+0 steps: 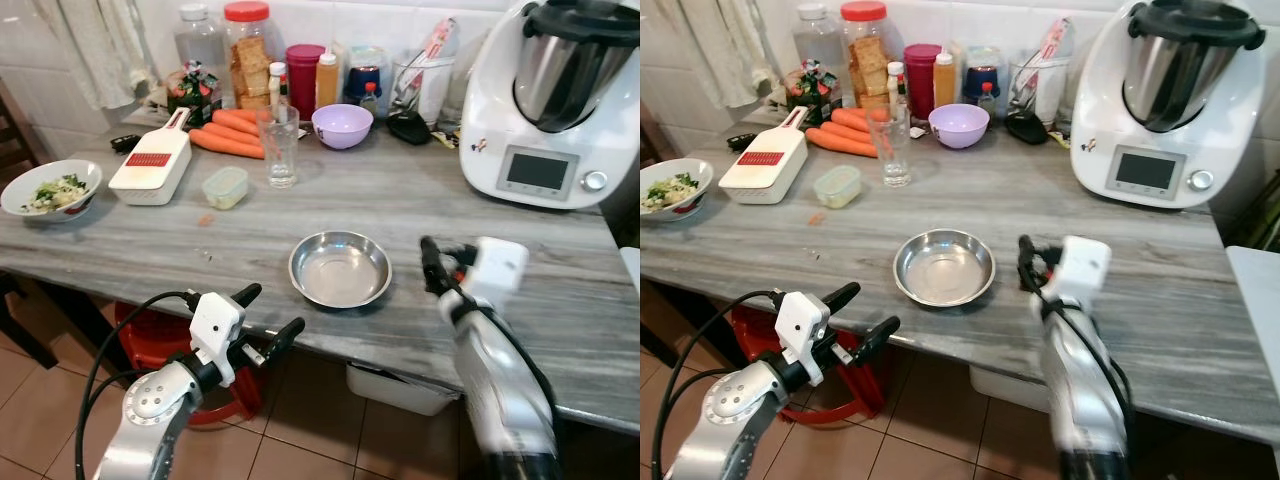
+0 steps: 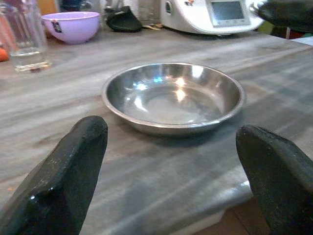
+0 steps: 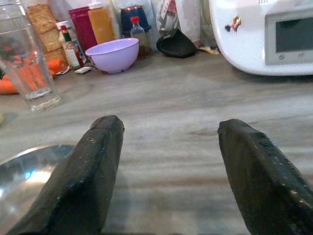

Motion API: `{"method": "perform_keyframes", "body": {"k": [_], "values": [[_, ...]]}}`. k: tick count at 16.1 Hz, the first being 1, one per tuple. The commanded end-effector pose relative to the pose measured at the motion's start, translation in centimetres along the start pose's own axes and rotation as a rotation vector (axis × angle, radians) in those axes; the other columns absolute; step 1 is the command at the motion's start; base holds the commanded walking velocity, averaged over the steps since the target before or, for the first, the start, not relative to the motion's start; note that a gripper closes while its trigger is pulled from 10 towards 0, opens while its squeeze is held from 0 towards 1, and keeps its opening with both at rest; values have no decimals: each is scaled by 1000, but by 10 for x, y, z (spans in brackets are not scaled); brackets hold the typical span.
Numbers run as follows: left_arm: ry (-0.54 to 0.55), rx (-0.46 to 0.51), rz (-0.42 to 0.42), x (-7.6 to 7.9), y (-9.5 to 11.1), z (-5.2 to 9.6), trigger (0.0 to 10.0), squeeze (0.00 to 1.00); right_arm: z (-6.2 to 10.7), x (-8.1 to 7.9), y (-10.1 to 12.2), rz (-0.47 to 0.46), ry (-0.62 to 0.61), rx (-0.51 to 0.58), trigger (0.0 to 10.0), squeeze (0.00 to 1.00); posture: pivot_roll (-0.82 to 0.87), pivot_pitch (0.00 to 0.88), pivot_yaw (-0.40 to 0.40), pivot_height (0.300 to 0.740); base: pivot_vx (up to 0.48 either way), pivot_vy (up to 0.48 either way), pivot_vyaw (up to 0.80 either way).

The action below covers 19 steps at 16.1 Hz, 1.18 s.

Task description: Setting the table

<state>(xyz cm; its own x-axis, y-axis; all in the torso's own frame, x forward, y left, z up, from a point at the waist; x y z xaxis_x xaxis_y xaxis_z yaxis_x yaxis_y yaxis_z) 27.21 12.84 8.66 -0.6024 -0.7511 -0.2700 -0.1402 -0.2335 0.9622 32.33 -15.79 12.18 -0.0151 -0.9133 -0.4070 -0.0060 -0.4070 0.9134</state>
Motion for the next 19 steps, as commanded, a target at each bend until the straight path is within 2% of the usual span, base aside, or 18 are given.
{"method": "perform_keyframes", "body": {"k": [1,2,3,5,7,10,12,13,14,15,19], "values": [[44,-16,-1,-7,-3,1,10000,0,3,-6,5,26,30,14,10000,1000,5,0,2,740,0,0,0],[82,-27,-13,-12,-4,0,10000,0,6,-3,3,37,22,7,10000,1000,4,0,2,740,0,0,0],[200,-80,-52,-25,-9,-1,10000,0,14,4,0,61,-1,2,10000,1000,4,0,-2,740,0,0,0],[320,-113,-75,-37,-12,1,10000,0,25,12,-1,1,-26,-4,10000,1000,7,0,-5,740,0,0,0],[406,-131,-78,-44,-12,4,10000,0,31,13,2,18,-16,16,10000,1000,8,0,-4,740,0,0,0],[508,-143,-88,-44,-13,8,10000,0,36,17,6,42,-9,21,10000,1000,14,0,-4,740,0,0,0],[525,-138,-97,-40,-10,6,10000,0,37,16,11,47,5,41,10000,1000,16,0,-3,740,0,0,0],[525,-137,-94,-40,-10,5,10000,0,36,16,12,40,5,44,10000,933,16,0,-2,740,0,0,0],[528,-139,-91,-40,-9,4,10000,0,35,14,13,33,4,44,10000,498,16,0,-1,740,0,0,-425],[544,-152,-91,-43,-10,4,10000,0,36,12,12,32,7,43,10000,0,14,0,1,740,0,0,-800],[559,-188,-122,-48,-13,4,10000,0,39,8,10,26,23,42,10000,0,12,0,1,740,0,0,-745]]}}
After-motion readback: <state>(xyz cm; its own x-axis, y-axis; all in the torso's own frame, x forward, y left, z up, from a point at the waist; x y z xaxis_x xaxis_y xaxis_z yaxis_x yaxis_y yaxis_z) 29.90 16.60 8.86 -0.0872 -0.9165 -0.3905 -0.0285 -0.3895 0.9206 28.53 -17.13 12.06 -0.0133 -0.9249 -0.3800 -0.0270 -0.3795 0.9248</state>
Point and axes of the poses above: a point about 5 cm out from each wrist's last joint towards the gripper, its own z axis pointing back from the gripper into the wrist, its own y axis along the axis of the wrist's last joint, x = y × z, the point moved 3 cm from there along -z, pointing out of the wrist towards the gripper, and after that the axes turned 14 degrees about -z, right-handed, at the moved point
